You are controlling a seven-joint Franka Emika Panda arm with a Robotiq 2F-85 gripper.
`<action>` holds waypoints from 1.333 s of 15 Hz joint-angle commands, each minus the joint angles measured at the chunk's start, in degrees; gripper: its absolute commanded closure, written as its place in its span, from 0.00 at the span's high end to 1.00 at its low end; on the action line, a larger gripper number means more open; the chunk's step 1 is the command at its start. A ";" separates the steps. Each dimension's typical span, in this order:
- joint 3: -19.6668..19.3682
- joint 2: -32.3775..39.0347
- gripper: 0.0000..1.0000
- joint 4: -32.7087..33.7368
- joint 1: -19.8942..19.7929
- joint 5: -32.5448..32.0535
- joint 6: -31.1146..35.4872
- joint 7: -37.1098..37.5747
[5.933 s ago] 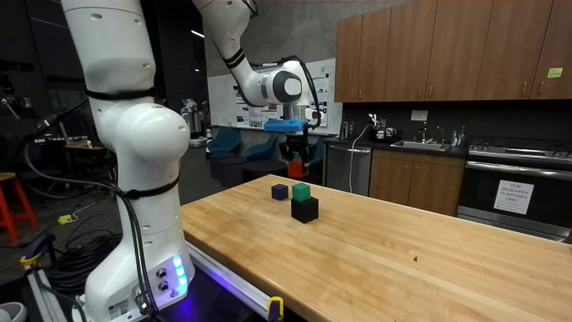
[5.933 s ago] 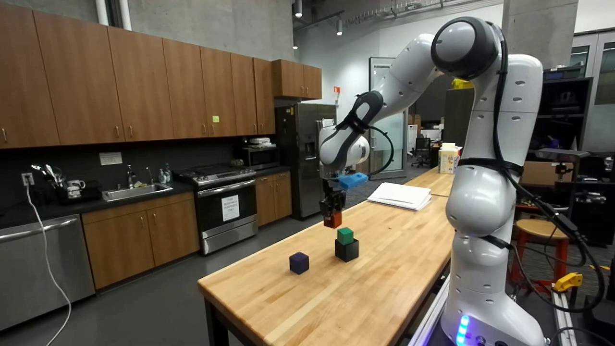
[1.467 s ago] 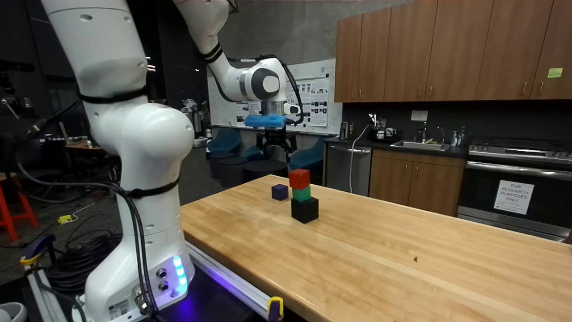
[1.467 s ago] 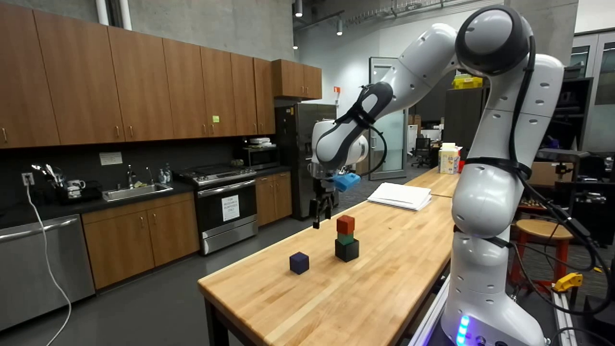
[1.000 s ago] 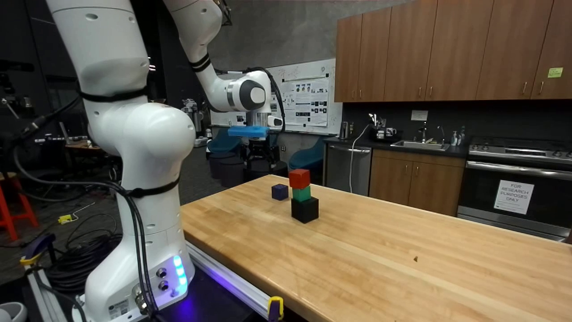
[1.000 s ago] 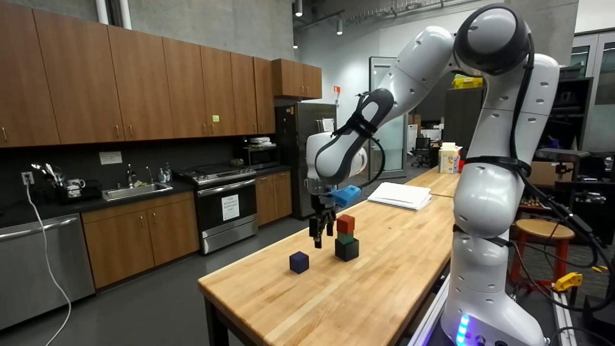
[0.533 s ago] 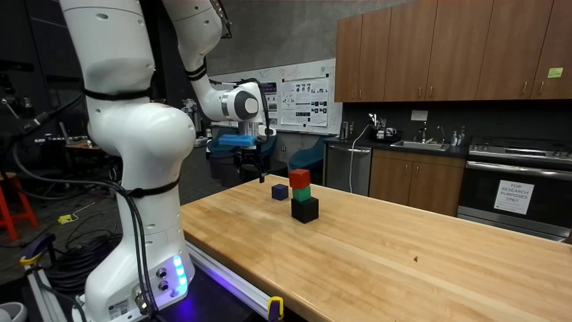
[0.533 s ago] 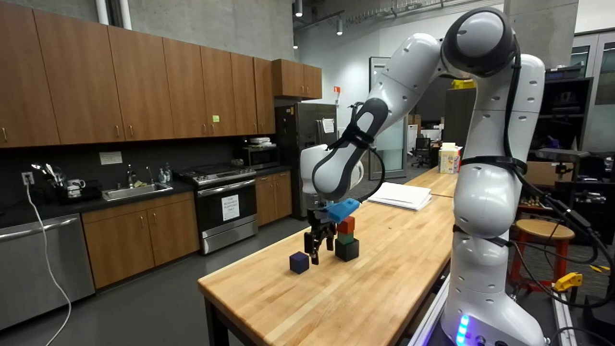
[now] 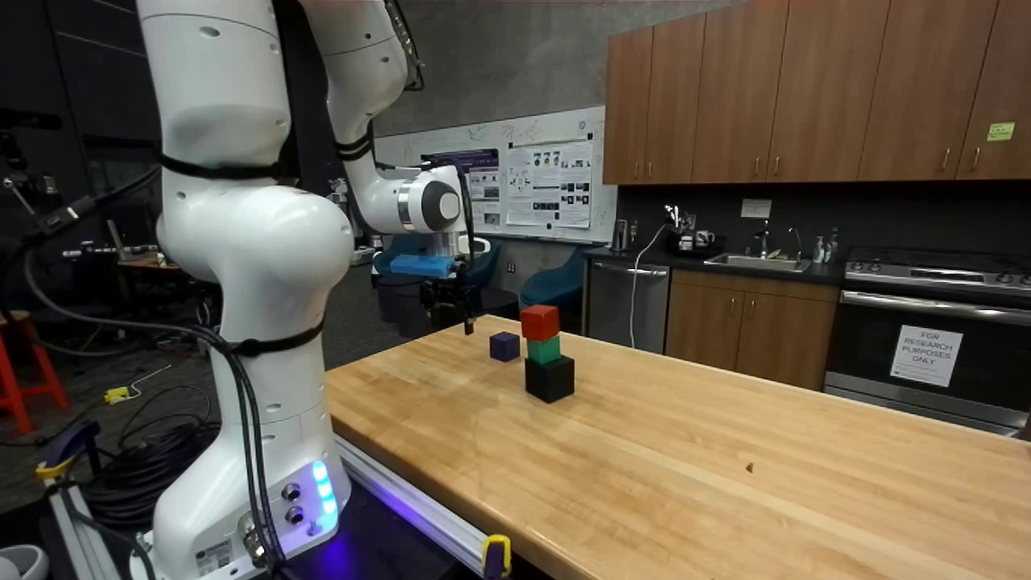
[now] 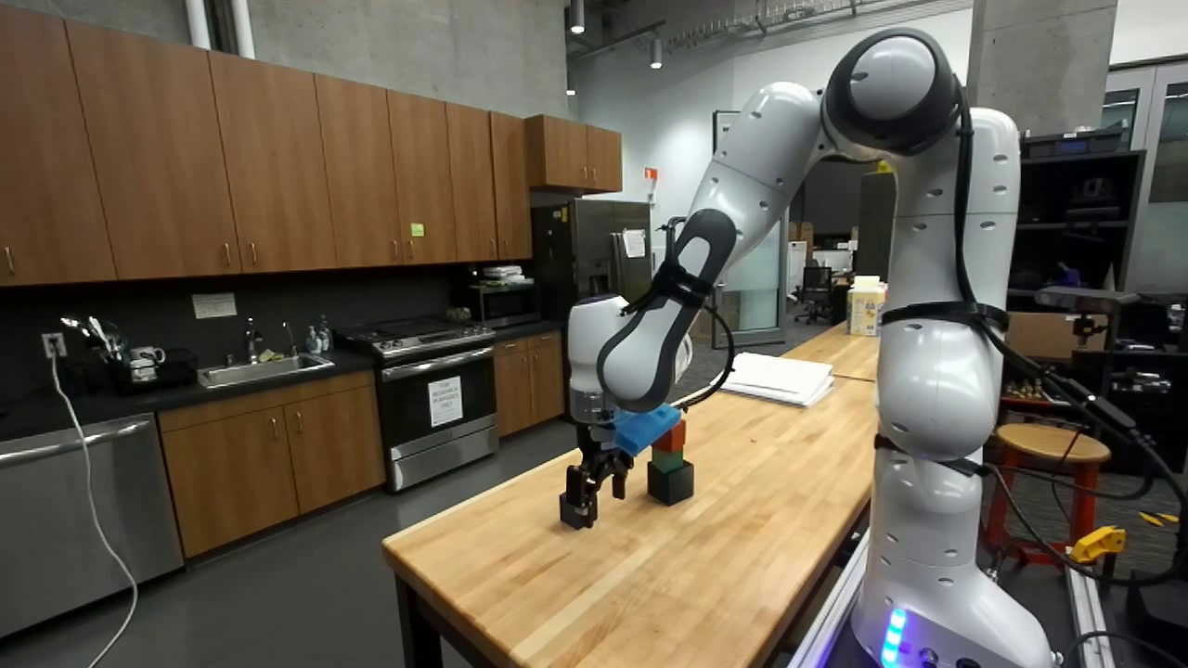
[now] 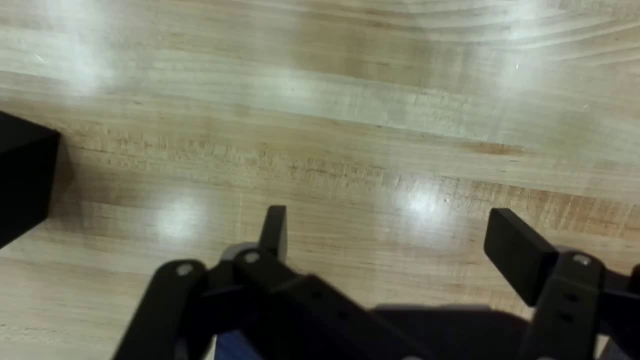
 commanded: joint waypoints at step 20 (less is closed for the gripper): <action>-8.58 13.53 1.00 15.97 2.43 -16.12 -2.97 11.39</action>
